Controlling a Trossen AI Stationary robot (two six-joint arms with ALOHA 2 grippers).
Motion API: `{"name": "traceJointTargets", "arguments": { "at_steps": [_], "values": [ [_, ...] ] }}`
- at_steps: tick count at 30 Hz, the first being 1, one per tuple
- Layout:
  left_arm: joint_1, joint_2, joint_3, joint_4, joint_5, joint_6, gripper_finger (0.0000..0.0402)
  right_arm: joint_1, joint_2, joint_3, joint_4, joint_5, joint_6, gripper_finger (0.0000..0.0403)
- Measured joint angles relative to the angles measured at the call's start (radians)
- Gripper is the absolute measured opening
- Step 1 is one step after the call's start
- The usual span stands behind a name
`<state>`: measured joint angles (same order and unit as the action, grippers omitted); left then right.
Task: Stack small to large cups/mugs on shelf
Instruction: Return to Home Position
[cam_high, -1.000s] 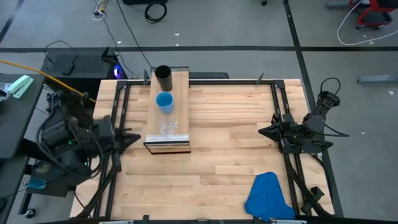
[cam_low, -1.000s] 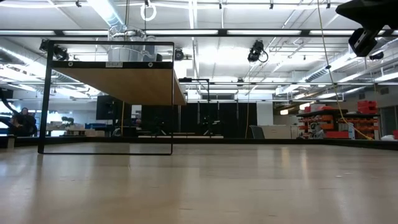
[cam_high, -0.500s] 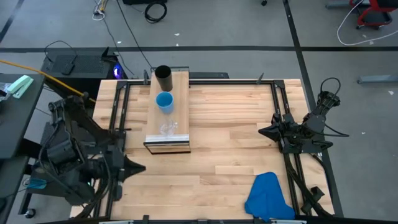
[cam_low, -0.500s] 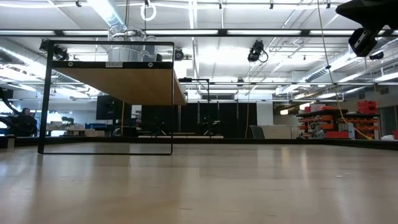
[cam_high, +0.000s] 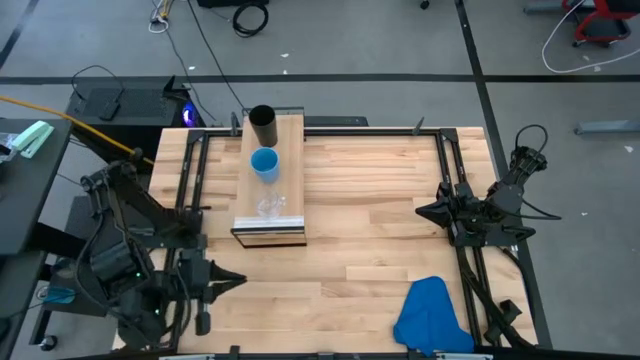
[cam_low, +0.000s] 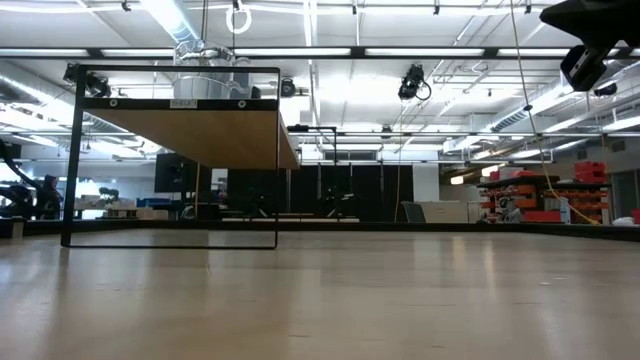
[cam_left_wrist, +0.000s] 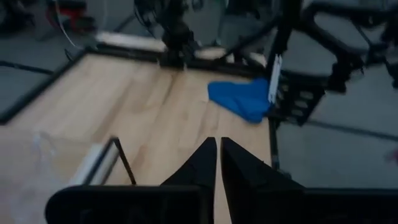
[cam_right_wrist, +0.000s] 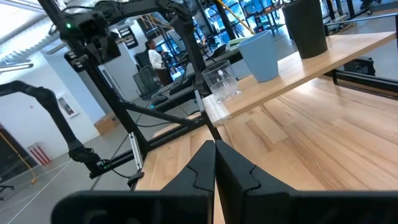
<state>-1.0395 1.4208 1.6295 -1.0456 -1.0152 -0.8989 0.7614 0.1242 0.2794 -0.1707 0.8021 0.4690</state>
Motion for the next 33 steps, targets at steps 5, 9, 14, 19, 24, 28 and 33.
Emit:
{"name": "traceJointTargets", "arguments": {
  "at_steps": [5,9,14,19,24,28,33],
  "values": [
    [0.048,-0.035,-0.001,0.306,0.050,0.219,0.0036,0.000,0.000,0.000,0.000,0.000,0.000,0.0016],
    [0.105,-0.048,-0.001,0.749,0.528,0.618,0.0033,0.000,0.000,0.000,0.000,0.000,0.000,0.0016],
    [0.186,-0.050,0.001,0.916,1.176,0.910,0.0025,0.000,0.000,0.000,0.000,0.000,0.000,0.0016],
    [0.271,-0.056,-0.001,0.725,0.986,0.820,0.0026,0.000,0.000,0.000,0.000,0.000,0.000,0.0016],
    [0.402,-0.106,-0.003,0.632,1.079,0.815,0.0034,0.000,0.000,0.000,0.000,0.000,0.000,0.0016],
    [0.433,-0.214,-0.012,0.584,1.032,0.784,0.0036,0.000,0.000,0.000,0.000,0.000,0.000,0.0016],
    [0.362,-0.398,-0.242,0.674,0.858,0.753,0.0028,0.000,0.000,0.000,0.000,0.000,0.000,0.0016]
  ]
}}
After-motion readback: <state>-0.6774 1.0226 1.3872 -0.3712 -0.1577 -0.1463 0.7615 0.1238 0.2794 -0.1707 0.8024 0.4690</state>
